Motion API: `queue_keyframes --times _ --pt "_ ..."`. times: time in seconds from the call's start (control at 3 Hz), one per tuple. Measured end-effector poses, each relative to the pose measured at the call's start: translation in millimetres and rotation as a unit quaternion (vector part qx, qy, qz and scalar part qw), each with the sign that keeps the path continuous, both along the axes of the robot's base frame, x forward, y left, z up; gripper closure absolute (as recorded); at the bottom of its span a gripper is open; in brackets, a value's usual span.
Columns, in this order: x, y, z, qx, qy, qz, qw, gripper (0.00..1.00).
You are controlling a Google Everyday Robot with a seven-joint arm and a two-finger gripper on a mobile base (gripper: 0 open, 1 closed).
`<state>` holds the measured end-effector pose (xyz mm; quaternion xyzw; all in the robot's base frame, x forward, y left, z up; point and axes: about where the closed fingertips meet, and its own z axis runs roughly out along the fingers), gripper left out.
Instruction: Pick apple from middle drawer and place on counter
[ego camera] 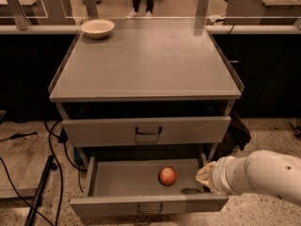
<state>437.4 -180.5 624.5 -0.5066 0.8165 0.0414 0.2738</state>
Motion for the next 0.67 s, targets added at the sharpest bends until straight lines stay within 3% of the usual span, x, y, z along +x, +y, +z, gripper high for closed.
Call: queue_keyframes --times 0.33,0.67 --pt "26.8 6.8 -37.0 0.042 -0.039 -0.014 0.9983 1.00" --pt "53.4 16.2 -78.6 0.086 -0.053 -0.015 0.9948 1.00"
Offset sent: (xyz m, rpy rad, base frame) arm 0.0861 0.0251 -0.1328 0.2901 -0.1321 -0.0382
